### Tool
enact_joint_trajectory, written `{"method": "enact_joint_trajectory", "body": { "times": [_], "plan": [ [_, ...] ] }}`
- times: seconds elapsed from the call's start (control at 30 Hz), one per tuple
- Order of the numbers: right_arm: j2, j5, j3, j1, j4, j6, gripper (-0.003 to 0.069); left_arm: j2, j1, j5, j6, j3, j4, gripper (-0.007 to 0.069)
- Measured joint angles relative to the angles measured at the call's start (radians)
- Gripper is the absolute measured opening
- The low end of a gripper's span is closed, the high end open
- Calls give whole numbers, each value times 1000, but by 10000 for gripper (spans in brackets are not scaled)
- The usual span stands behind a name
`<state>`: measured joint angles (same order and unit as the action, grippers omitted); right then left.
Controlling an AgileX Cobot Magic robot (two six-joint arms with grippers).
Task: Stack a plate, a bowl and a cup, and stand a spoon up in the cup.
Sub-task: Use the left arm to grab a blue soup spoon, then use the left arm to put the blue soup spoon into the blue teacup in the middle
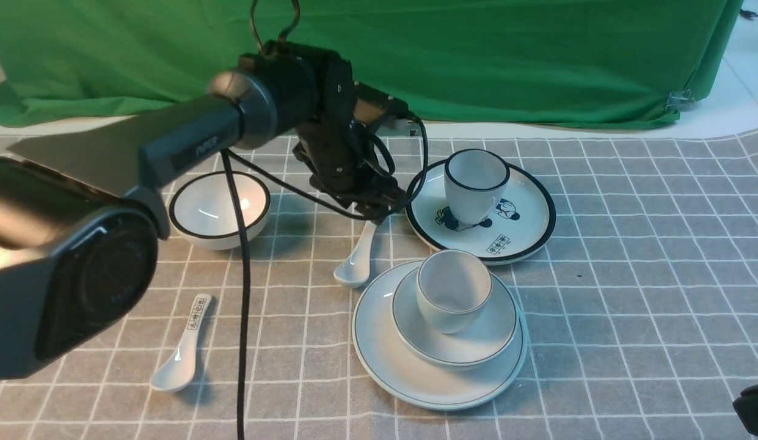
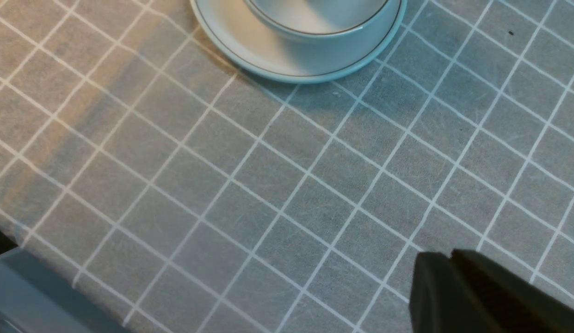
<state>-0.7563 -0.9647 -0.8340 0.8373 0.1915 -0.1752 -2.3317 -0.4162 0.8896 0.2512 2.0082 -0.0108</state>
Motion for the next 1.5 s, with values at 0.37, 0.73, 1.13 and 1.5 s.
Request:
{"method": "enact_joint_trajectory", "body": {
  "times": [0.37, 0.73, 1.13, 1.5],
  "plan": [
    [0, 0, 0, 0, 1, 0, 69, -43, 0, -8, -4, 1, -2, 430],
    [0, -3, 0, 0, 0, 0, 69, -41, 2, 53, 3, 10, 5, 108],
    [0, -3, 0, 0, -1, 1, 69, 264, -1, 135, 67, -53, 158, 112],
    [1, -3, 0, 0, 1, 1, 69, 722, -177, -623, 390, -748, 530, 112]
  ]
}}
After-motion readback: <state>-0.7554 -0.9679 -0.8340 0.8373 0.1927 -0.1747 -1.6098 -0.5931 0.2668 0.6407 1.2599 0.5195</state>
